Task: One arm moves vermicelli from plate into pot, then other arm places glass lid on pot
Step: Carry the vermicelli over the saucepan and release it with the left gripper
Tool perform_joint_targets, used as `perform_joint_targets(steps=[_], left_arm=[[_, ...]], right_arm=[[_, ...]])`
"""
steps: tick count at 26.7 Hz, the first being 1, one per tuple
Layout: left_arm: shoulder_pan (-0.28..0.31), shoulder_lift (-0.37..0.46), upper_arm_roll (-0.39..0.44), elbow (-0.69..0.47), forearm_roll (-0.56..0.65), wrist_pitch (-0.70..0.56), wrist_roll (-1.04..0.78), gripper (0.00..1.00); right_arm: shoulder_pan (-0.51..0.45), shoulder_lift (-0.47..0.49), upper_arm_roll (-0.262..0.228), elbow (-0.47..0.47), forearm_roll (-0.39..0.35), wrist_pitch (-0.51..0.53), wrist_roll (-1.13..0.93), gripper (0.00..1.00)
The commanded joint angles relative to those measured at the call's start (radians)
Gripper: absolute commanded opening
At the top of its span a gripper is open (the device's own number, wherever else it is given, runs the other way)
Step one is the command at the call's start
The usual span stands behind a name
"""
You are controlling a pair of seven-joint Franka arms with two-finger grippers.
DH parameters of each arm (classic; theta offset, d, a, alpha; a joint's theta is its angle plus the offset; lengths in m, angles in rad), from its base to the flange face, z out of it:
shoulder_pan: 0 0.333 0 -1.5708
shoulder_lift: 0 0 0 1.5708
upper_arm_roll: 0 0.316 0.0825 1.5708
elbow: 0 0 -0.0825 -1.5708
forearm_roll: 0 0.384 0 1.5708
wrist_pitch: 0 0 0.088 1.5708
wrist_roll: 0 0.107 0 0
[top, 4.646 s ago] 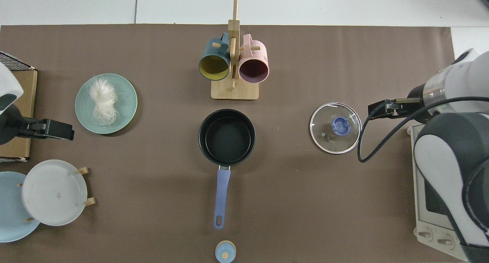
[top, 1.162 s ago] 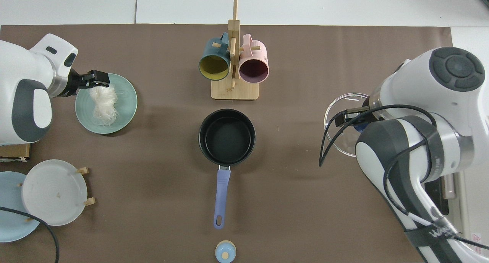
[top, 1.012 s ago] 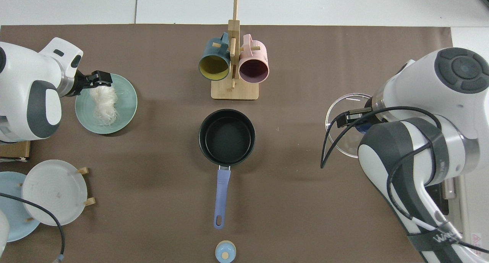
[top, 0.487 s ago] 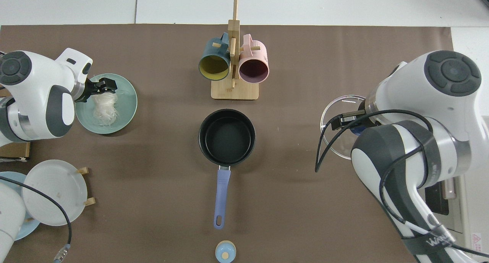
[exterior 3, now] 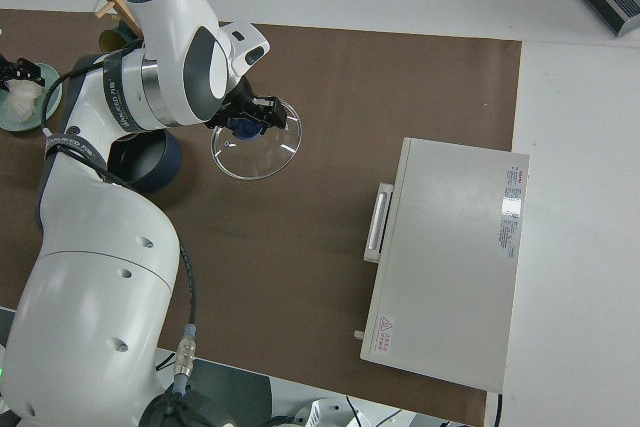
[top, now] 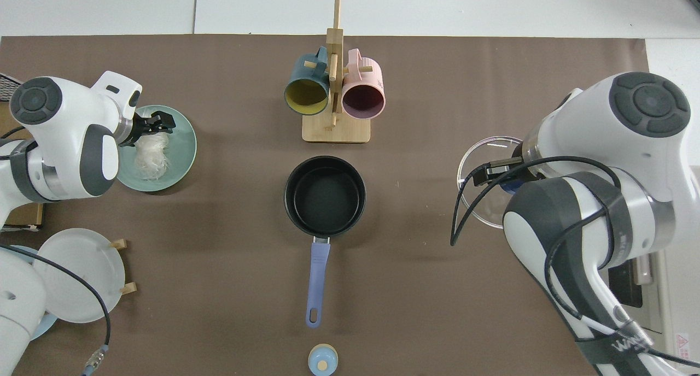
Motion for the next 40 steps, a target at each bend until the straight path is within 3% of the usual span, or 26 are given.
perform_joint_targets(steps=[1,10,17,26,32,37,40], left_arm=[[-0.016,0.002,0.002,0.037,0.027,-0.090,-0.024,0.00],[-0.017,-0.021,-0.007,0.115,0.090,-0.198,0.004,0.00],[-0.019,-0.150,-0.087,0.138,0.071,-0.341,0.000,0.00],[-0.023,-0.279,-0.264,0.133,0.015,-0.519,-0.128,0.00],[-0.020,-0.287,-0.397,0.096,-0.077,-0.490,-0.201,0.00],[-0.023,-0.244,-0.510,0.005,-0.111,-0.288,-0.278,0.00],[-0.026,-0.222,-0.532,-0.048,-0.111,-0.203,-0.289,0.00]], right_arm=[[-0.010,-0.016,0.006,-0.010,0.015,0.009,0.011,0.00],[-0.012,-0.016,0.006,-0.008,0.015,0.009,0.008,0.00],[-0.016,-0.016,0.006,-0.008,0.015,0.013,0.004,0.00],[-0.016,-0.016,0.006,-0.008,0.015,0.013,0.004,0.00],[-0.016,-0.016,0.006,-0.008,0.015,0.015,0.004,0.00],[-0.016,-0.016,0.006,-0.008,0.015,0.018,0.004,0.00],[-0.016,-0.016,0.004,-0.008,0.015,0.020,0.002,0.00]])
